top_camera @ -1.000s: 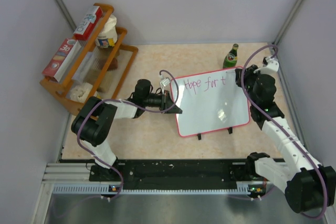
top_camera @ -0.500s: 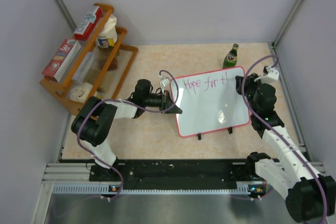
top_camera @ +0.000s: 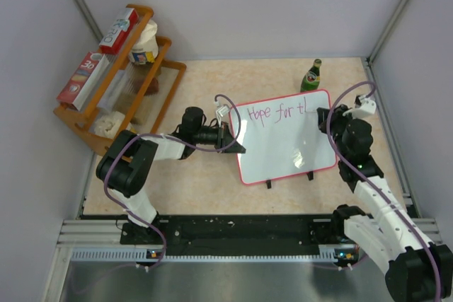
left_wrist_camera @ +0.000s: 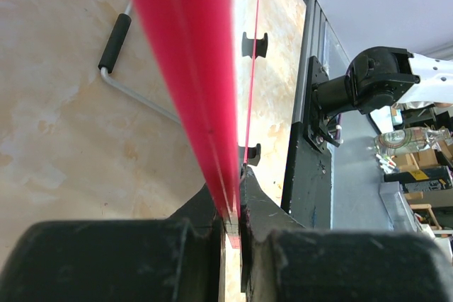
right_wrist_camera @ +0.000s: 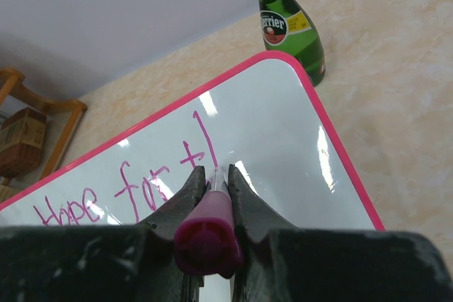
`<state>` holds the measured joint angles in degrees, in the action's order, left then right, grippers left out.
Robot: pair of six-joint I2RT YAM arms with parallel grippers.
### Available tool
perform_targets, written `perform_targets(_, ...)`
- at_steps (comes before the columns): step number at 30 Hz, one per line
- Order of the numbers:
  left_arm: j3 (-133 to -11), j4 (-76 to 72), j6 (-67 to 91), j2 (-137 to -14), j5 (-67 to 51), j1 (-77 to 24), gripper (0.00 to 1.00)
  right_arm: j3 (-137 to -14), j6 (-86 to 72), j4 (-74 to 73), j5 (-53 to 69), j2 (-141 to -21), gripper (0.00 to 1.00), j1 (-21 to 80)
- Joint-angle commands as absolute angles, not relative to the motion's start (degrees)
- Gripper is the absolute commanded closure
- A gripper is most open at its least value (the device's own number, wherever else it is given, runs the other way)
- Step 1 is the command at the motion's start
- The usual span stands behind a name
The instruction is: Write a sentence on the whiteboard
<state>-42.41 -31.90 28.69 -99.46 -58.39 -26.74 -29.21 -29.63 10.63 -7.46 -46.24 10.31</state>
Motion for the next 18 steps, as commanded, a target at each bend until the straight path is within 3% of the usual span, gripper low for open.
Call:
perform_targets(1, -40.7, -25.3, 19.2, -100.0, -59.9, -29.5, 1.00, -28.8, -29.4, 8.2, -6.7, -47.6, 1.00, 9.7)
perform_targets(18, -40.7, -25.2, 19.2, -100.0, -59.9, -29.5, 1.00, -35.0, -29.2, 10.8, -8.3, -51.7, 1.00, 9.7)
